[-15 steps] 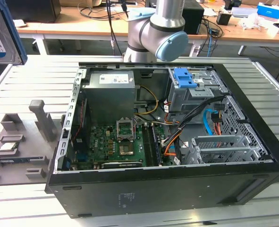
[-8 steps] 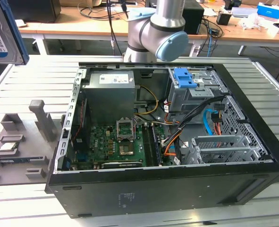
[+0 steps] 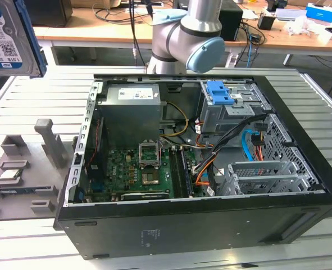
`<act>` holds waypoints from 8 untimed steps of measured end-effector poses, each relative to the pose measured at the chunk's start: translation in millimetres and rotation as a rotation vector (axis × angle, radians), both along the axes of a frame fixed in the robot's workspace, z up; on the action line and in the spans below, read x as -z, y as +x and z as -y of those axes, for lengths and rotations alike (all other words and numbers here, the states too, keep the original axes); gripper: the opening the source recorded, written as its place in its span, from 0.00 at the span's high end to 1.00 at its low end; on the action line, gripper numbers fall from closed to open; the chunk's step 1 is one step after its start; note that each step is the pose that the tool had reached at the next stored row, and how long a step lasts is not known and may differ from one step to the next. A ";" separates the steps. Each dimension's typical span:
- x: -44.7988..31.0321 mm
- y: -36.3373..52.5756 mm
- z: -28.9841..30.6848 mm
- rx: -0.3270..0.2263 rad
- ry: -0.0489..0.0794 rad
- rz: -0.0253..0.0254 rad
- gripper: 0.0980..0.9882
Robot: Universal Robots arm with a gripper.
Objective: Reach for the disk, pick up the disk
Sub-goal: 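Pick up the disk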
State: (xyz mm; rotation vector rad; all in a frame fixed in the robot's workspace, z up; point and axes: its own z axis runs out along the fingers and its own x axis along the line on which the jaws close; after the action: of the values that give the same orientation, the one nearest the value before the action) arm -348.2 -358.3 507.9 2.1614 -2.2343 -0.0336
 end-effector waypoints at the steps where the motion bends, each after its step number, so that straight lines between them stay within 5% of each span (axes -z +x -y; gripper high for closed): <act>1: 0.0 2.3 0.0 0.000 0.000 0.0000 0.70; 8: 0.0 22.9 0.0 0.000 0.000 0.0001 0.70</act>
State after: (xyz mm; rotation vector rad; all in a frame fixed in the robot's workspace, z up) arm -325.3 -358.3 507.9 2.1615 -2.2343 -0.0336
